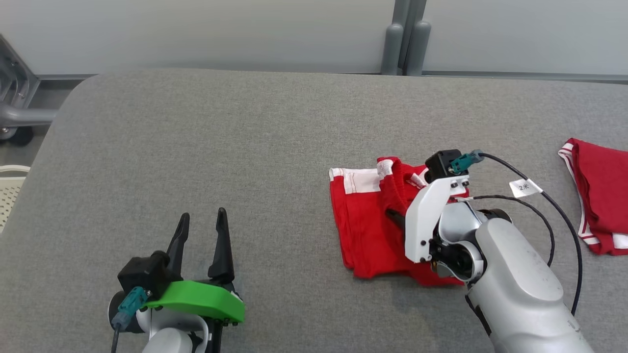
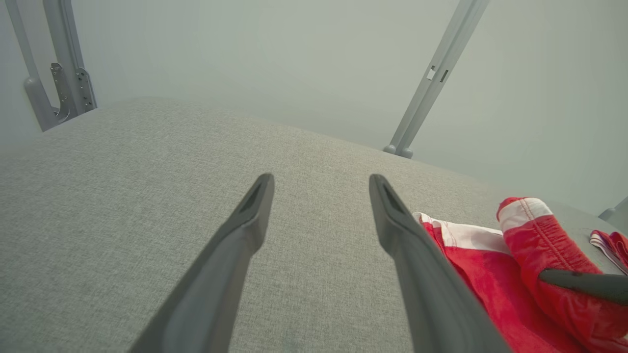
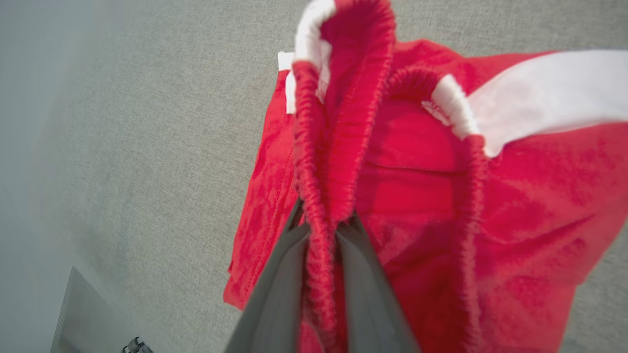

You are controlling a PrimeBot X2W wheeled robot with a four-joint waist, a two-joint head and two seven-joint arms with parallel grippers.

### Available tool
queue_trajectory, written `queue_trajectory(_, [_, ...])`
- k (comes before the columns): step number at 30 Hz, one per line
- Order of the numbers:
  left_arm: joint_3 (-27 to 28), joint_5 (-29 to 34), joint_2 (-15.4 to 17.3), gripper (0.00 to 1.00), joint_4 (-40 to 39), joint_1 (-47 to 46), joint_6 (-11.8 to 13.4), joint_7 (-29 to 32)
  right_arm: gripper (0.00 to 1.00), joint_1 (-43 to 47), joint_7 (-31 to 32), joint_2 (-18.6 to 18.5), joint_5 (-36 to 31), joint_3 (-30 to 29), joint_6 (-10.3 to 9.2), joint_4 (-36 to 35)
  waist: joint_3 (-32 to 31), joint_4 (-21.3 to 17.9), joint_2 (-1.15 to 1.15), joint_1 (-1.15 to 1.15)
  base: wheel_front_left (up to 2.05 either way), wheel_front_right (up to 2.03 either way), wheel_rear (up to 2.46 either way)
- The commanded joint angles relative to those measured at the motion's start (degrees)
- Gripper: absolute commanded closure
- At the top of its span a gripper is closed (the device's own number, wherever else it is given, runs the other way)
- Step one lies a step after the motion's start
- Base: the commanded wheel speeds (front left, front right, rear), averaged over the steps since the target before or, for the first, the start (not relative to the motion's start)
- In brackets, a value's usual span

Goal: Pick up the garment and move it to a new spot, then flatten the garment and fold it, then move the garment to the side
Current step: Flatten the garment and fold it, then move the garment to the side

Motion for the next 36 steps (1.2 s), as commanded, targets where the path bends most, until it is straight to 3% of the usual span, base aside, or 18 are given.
queue_trajectory(1, [-0.1,0.1,-0.2,0.0,0.3,-1.2,-0.3,-0.1,0.84,-1.1,-0.8,0.0,-0.3,0.6,0.02,1.2,0.2,0.4,0.58,0.0,0.0,0.0,0.0])
queue_trajectory(3, [-0.3,0.2,-0.5,0.0,0.6,-1.4,-0.4,-0.2,0.36,-1.8,-1.8,0.0,1.4,2.1,0.02,2.5,0.1,0.7,0.58,0.0,0.0,0.0,0.0])
queue_trajectory(4, [-0.3,0.2,-0.5,0.0,0.7,-1.4,-0.5,-0.2,0.0,-2.2,-2.2,0.0,2.1,2.9,0.02,2.9,0.1,0.7,0.58,0.0,0.0,0.0,0.0])
queue_trajectory(12, [-0.1,0.5,-0.3,0.0,0.9,-0.9,-0.5,-0.3,0.0,-4.0,-4.6,-0.1,7.8,7.0,0.02,2.5,-0.6,-0.2,0.58,0.0,0.0,0.0,0.0])
queue_trajectory(17, [-0.1,0.6,0.0,0.0,0.3,-0.2,-0.1,-0.4,0.0,-4.8,-8.3,-0.1,9.2,5.8,0.02,0.3,-1.1,-1.8,0.58,0.0,0.0,0.0,0.0])
queue_trajectory(36, [-1.1,1.1,1.1,0.0,-4.3,2.1,1.8,0.9,0.0,6.1,-26.7,-0.6,-2.0,-6.4,0.01,-6.9,-0.8,-6.4,0.58,0.0,0.0,0.0,0.0])
